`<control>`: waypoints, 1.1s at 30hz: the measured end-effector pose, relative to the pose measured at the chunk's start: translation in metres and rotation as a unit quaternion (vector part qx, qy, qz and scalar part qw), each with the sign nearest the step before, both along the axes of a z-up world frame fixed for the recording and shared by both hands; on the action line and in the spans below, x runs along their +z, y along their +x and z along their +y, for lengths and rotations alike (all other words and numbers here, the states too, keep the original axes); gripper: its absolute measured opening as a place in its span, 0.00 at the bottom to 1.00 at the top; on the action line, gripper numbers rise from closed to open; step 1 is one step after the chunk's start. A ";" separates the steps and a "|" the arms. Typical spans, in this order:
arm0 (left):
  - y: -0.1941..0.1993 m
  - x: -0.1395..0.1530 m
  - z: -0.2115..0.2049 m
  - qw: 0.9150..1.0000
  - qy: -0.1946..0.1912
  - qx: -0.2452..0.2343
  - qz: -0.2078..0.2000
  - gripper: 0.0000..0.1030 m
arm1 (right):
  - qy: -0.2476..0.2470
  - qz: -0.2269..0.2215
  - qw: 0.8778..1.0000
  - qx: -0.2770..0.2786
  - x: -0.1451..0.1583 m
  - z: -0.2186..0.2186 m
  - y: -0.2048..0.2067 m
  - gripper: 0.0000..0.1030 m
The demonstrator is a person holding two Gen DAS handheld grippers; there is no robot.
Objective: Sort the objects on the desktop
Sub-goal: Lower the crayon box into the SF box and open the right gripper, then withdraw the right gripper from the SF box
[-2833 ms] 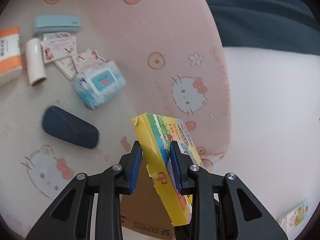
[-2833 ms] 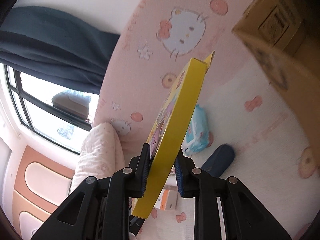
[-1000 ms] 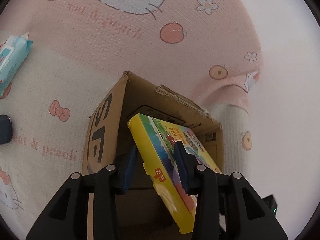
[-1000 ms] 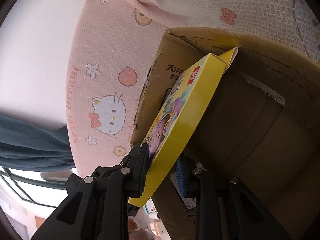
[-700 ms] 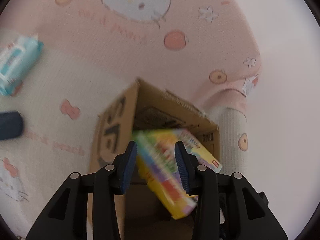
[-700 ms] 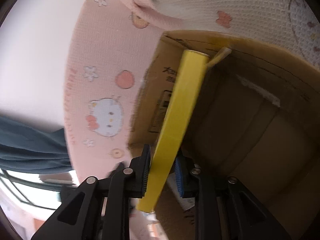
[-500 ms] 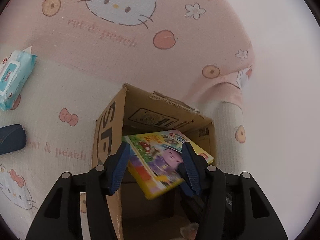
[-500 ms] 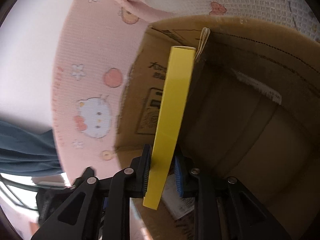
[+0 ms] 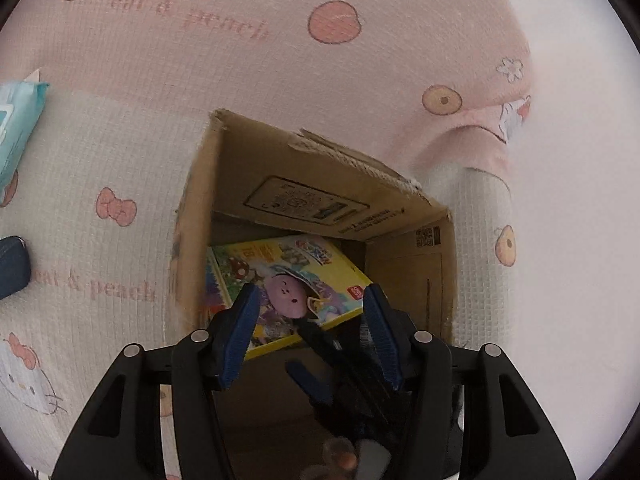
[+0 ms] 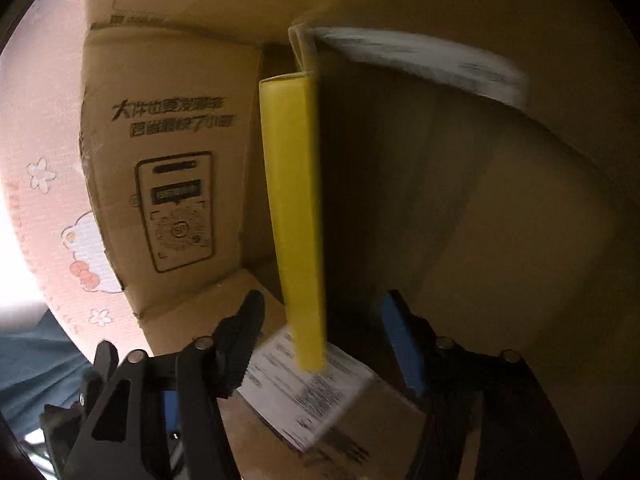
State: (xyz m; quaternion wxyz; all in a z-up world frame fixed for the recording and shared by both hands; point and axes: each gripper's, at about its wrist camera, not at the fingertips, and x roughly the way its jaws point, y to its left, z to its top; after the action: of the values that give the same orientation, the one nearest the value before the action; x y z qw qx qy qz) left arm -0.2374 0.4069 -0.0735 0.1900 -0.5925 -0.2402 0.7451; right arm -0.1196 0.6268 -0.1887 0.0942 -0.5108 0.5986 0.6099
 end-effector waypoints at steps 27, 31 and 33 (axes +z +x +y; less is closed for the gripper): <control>0.066 -0.061 0.027 0.955 0.061 0.241 -0.164 0.20 | 0.235 0.057 0.941 0.237 0.076 0.025 -0.054 0.08; 0.059 -0.073 0.034 0.955 0.060 0.248 -0.150 0.20 | 0.275 0.066 0.919 0.274 0.077 0.022 -0.068 0.08; 0.055 -0.078 0.038 0.956 0.046 0.242 -0.156 0.20 | 0.285 0.062 0.907 0.304 0.073 0.017 -0.080 0.08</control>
State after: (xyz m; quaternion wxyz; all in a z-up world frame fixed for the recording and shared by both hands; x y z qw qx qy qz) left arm -0.1826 0.4454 -0.1513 -0.0088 -0.6157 -0.4374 0.6553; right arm -0.1999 0.6437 -0.1156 0.0087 -0.5805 0.2191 0.7841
